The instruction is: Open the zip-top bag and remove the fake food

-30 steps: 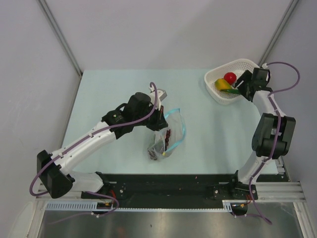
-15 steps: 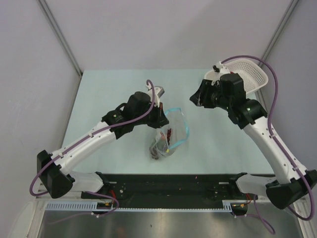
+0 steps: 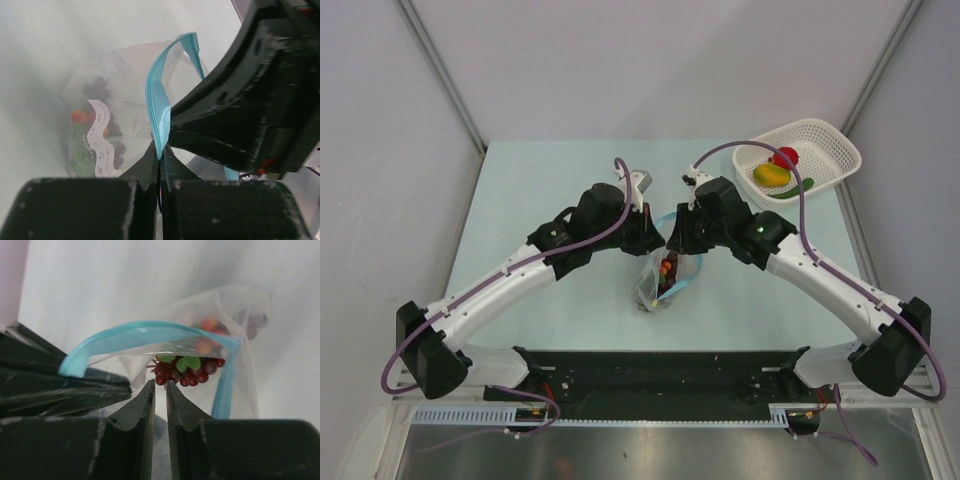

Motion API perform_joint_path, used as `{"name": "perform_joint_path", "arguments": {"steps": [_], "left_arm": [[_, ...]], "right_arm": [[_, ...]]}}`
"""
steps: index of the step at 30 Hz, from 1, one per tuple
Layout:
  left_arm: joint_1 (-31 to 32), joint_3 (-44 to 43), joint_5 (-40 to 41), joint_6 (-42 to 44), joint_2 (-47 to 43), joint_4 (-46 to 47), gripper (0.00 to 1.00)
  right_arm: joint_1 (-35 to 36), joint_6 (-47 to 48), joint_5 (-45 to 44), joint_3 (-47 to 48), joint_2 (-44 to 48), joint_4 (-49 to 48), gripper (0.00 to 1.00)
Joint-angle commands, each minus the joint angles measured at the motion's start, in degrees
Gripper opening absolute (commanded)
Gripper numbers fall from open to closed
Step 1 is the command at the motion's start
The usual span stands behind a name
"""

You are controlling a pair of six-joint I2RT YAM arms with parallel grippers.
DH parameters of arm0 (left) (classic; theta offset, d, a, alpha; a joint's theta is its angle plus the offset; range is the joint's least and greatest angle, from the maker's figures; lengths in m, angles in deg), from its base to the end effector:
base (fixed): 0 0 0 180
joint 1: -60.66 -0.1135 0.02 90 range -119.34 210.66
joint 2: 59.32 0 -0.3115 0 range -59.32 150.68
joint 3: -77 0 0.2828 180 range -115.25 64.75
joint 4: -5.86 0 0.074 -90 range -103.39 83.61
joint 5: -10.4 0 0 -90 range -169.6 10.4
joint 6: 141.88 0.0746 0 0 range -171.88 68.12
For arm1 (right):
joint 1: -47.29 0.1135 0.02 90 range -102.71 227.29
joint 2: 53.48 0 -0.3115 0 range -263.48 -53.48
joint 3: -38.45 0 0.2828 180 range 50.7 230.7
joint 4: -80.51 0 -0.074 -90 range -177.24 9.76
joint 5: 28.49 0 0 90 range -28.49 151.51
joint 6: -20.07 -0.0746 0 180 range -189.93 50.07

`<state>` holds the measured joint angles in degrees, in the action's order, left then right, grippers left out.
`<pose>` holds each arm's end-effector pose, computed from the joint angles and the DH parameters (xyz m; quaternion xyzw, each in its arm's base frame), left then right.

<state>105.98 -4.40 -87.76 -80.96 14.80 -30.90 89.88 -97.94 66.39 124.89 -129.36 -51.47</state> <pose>0.2343 -0.2520 0.3762 0.1572 0.8479 -0.3529 0.3632 0.2458 0.2346 0.3772 -0.1324 0.8863 0.2867 0.3388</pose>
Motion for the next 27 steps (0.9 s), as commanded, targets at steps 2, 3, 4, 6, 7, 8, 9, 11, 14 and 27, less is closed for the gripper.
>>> {"name": "perform_joint_path", "arguments": {"steps": [2,3,4,6,7,8,9,11,14,27], "left_arm": [[-0.32,-0.2,-0.54,-0.98,1.36,3.42,0.0],[-0.41,-0.38,-0.54,-0.98,1.63,3.33,0.0],[-0.32,-0.46,-0.71,-1.06,1.98,3.33,0.0],[-0.41,-0.82,-0.8,-1.07,2.51,3.5,0.0],[-0.32,-0.82,-0.71,-1.07,2.77,3.51,0.0],[-0.32,-0.9,-0.54,-1.15,2.69,3.51,0.0],[-0.32,-0.9,-0.62,-1.41,2.86,3.51,0.0],[-0.32,-0.64,-0.89,-2.03,2.95,3.77,0.0],[-0.23,0.24,-1.41,-2.99,3.22,4.82,0.0],[-0.23,2.0,0.69,-3.44,2.25,3.08,0.0]], "right_arm": [[0.21,-2.05,-4.8,-0.63,-2.52,-1.58,0.17],[0.3,-2.14,-4.8,-0.72,-3.65,-1.84,0.17],[0.48,-2.31,-4.8,-0.63,-4.27,-2.1,0.15],[1.27,-4.15,-6.45,-0.63,-5.24,-2.28,0.15],[1.18,-5.29,-6.64,-0.63,-5.86,-2.28,0.15],[1.09,-8.0,-6.73,-0.63,-6.04,-2.28,0.15],[1.18,-9.16,-6.21,-0.63,-6.12,-2.98,0.15],[1.62,-12.57,-6.64,-0.63,-6.13,-3.6,0.15],[1.27,-17.85,-8.23,-0.63,-7.09,-2.55,0.16],[2.5,-21.92,-11.73,-1.51,-15.09,-6.76,0.2]]}}
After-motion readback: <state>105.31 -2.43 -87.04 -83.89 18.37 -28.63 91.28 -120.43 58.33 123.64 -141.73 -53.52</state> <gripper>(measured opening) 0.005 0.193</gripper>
